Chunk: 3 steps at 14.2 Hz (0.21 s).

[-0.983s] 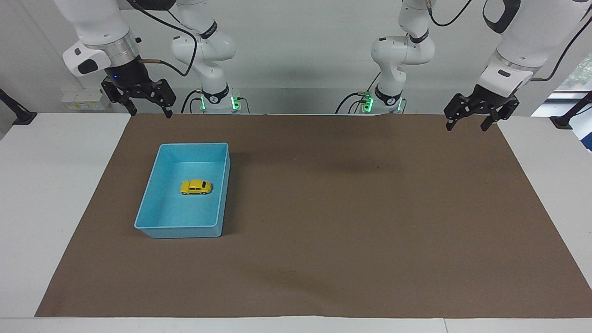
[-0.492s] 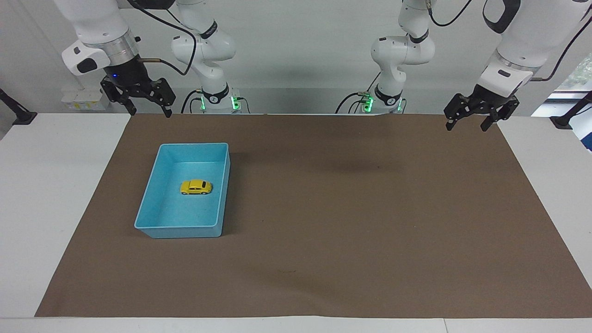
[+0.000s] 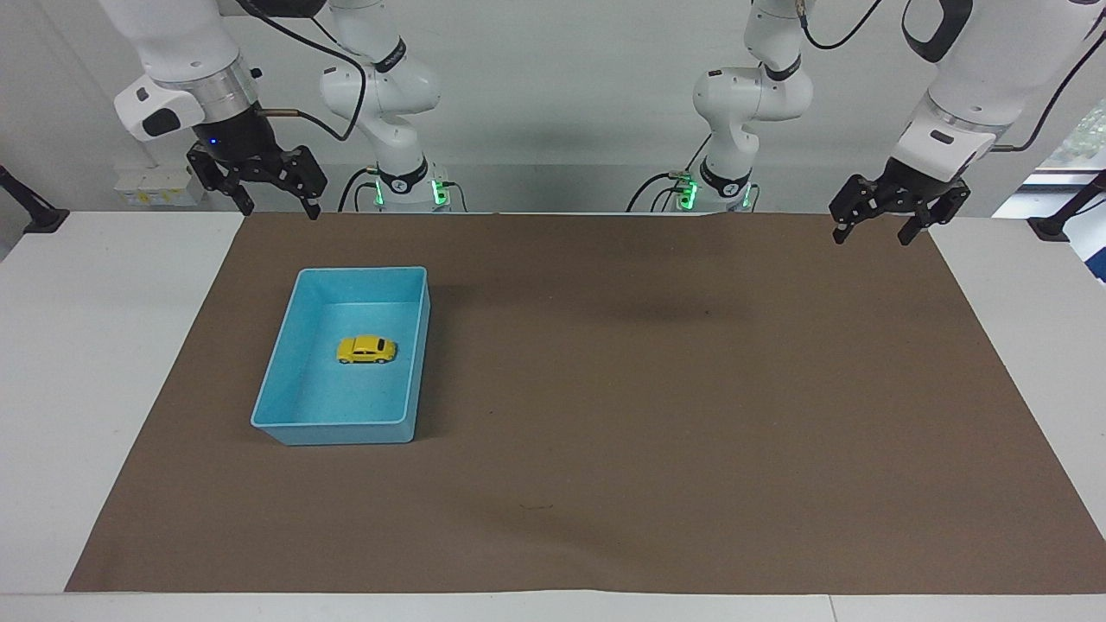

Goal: Wind up and store yellow beetle car

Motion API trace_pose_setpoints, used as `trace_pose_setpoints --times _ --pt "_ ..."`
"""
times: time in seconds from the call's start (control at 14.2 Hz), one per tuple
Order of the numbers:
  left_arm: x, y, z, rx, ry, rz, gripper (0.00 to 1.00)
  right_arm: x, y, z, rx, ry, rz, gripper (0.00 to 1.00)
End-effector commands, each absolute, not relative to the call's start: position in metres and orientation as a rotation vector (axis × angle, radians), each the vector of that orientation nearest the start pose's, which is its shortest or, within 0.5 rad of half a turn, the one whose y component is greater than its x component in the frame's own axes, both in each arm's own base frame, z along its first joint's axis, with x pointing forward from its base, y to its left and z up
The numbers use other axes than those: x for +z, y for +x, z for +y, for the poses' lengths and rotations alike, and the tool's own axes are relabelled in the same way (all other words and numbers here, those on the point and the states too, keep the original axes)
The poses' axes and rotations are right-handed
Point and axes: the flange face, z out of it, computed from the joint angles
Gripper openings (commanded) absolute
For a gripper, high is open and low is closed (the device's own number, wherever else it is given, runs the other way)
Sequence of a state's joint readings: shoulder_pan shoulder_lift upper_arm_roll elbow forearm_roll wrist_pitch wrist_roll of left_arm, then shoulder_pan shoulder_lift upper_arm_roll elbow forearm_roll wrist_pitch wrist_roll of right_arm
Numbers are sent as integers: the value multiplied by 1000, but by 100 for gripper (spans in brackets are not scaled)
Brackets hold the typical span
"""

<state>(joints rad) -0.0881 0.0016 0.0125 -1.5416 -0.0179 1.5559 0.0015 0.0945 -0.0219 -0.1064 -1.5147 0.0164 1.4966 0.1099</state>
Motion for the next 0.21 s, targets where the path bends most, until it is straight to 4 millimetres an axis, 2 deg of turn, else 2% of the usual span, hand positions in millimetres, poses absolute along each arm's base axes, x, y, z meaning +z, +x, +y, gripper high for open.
trace_pose_setpoints --times 0.0,0.14 --pt "642 548 -42 -11 -3160 113 100 660 537 -8 -10 -3105 156 100" --pt "641 547 -42 -4 -3160 113 100 660 537 -9 -12 -3102 155 100"
